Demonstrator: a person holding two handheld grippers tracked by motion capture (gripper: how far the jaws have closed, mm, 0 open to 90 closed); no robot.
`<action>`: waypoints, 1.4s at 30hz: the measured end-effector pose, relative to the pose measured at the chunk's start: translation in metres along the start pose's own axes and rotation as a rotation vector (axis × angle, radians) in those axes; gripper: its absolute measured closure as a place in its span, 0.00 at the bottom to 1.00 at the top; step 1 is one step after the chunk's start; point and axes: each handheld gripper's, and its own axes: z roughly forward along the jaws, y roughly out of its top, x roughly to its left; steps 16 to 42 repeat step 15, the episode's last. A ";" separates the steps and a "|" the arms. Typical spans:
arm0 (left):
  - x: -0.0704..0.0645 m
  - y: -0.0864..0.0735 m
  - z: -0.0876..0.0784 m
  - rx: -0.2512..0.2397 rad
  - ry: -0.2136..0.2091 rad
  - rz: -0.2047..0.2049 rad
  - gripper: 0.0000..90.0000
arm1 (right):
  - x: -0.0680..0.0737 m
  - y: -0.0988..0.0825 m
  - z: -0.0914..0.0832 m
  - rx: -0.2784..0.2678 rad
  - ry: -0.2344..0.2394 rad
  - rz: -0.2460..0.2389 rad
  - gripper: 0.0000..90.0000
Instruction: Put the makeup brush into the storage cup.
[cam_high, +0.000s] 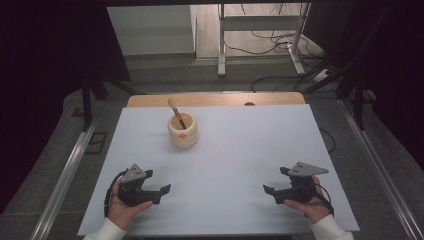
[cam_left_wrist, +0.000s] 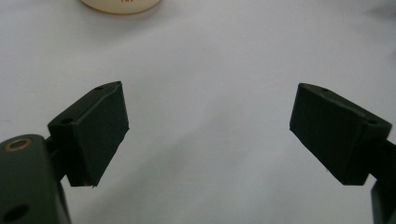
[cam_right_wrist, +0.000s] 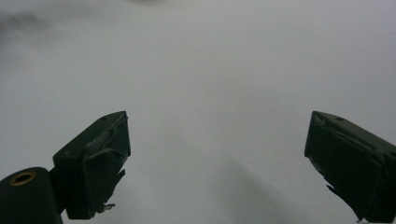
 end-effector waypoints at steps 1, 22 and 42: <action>0.000 0.000 0.000 0.000 -0.001 -0.001 0.14 | 0.000 0.000 0.000 -0.001 0.000 -0.001 0.08; 0.000 0.000 0.001 0.007 -0.010 0.002 0.14 | 0.000 0.000 0.000 -0.004 -0.005 -0.003 0.08; 0.000 0.000 0.001 0.007 -0.010 0.002 0.14 | 0.000 0.000 0.000 -0.004 -0.005 -0.003 0.08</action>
